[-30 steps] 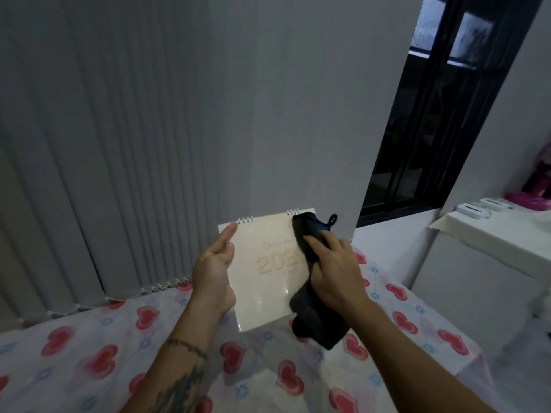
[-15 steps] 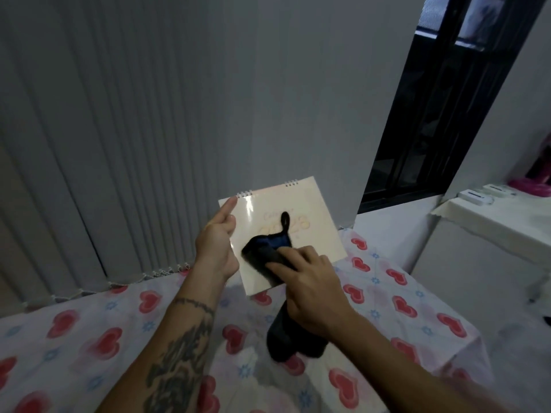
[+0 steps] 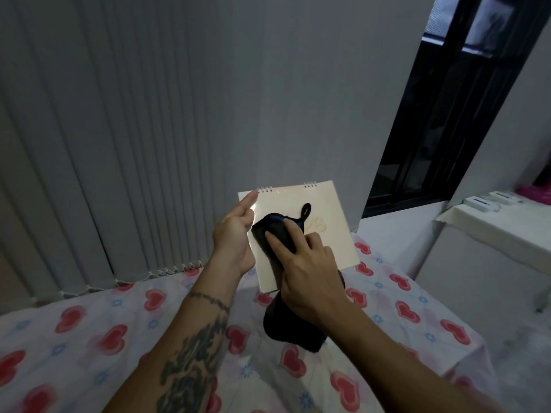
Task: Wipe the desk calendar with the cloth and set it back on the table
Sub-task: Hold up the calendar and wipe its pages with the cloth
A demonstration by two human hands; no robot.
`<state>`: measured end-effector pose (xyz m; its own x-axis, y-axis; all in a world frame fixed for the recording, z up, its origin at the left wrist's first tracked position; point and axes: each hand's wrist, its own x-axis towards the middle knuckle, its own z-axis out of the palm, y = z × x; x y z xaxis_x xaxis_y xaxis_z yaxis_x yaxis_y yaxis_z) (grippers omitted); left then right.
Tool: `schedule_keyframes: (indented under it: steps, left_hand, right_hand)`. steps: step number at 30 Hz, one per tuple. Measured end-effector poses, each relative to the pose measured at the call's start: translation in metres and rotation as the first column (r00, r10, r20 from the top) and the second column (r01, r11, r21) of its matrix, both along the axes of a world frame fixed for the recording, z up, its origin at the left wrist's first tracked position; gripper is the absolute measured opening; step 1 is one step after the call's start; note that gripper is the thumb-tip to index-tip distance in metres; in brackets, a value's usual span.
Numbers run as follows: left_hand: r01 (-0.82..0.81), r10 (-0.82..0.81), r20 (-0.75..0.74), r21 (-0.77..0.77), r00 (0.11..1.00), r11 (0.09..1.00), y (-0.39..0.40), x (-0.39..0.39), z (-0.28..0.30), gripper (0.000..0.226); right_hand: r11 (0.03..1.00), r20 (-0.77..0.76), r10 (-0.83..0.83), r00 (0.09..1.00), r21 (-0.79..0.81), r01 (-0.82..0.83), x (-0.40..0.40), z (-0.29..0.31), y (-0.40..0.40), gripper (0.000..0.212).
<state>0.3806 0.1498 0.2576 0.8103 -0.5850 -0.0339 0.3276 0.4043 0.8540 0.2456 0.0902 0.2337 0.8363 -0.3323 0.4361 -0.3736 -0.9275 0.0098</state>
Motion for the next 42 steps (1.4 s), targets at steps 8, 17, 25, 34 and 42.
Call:
schedule_keyframes:
  steps: [8, 17, 25, 34, 42]
  left_hand:
    - [-0.032, 0.032, -0.051, -0.003, 0.998, 0.999, 0.014, 0.011, -0.005, 0.039]
    - [-0.046, 0.046, -0.004, 0.041, 0.999, 0.998, 0.009, -0.008, -0.004, 0.041]
    - [-0.054, 0.055, -0.004, 0.072, 0.998, 0.996, 0.021, 0.004, -0.015, 0.042]
    - [-0.029, 0.015, 0.155, 0.093, 0.988, 0.995, 0.008, -0.019, -0.015, 0.040]
    - [-0.094, 0.088, 0.105, 0.049, 0.991, 0.994, 0.017, -0.020, -0.016, 0.043]
  right_hand:
    - [0.975, -0.129, 0.173, 0.977, -0.122, -0.188, -0.026, -0.013, 0.002, 0.063]
    - [0.998, -0.001, -0.011, 1.000, -0.070, 0.011, -0.010, 0.006, -0.005, 0.059]
    - [0.980, -0.137, 0.111, 0.984, -0.147, -0.131, -0.048, -0.002, -0.031, 0.058]
    - [0.991, -0.019, 0.072, 0.997, -0.115, -0.074, -0.022, 0.019, -0.032, 0.051]
    - [0.994, 0.082, -0.107, 0.991, 0.029, 0.105, -0.018, 0.030, -0.040, 0.056]
